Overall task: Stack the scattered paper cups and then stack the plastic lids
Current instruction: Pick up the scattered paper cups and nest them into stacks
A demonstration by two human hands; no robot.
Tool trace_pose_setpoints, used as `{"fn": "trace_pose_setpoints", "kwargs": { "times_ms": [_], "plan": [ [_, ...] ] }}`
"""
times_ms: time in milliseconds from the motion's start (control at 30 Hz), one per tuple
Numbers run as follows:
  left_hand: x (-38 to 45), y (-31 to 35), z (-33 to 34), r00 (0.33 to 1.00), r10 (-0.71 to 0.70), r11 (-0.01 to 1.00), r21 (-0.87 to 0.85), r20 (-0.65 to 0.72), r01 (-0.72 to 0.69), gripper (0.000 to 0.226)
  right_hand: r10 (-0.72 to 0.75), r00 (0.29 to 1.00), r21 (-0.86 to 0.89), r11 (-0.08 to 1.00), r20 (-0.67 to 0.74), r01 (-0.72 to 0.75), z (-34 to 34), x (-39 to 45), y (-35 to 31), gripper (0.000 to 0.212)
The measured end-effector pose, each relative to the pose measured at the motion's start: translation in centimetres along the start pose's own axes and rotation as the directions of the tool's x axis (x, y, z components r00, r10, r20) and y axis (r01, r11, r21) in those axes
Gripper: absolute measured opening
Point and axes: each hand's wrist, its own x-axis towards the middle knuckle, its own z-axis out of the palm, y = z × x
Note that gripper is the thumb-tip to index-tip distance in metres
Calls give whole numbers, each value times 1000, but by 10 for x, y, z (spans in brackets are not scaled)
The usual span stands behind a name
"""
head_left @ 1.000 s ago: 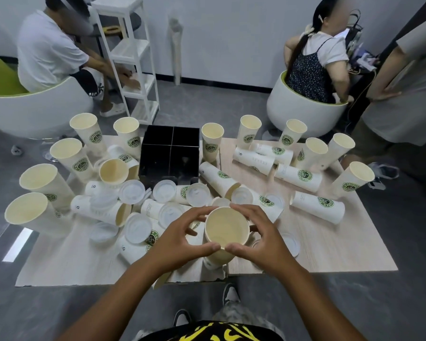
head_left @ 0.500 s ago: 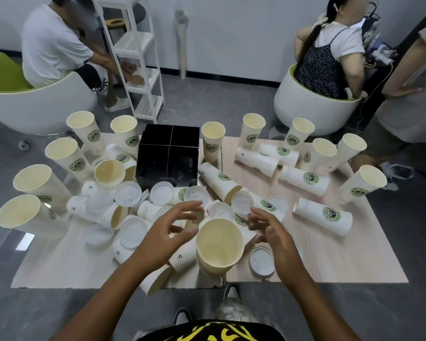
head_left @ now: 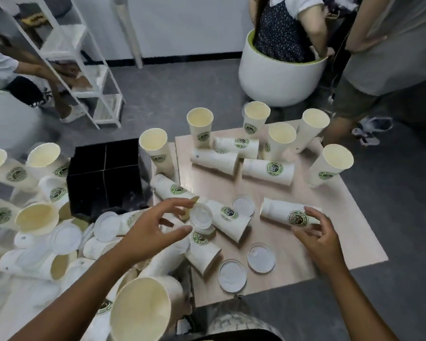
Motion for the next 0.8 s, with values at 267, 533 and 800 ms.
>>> {"fn": "trace_pose_setpoints", "kwargs": {
  "times_ms": [267,533,800],
  "plan": [
    [127,37,91,914,49,971,196,402,-138,51,-37,999,-125,991,-5,36,-47,46,48,77],
    [189,46,157,875,12,952,263,484,-159,55,63,978,-218,976,200,-18,-56,77,77,94],
    [196,57,163,892,-3,955,267,452,-133,53,26,952,-351,932,304,86,-60,93,83,92]
  ]
}}
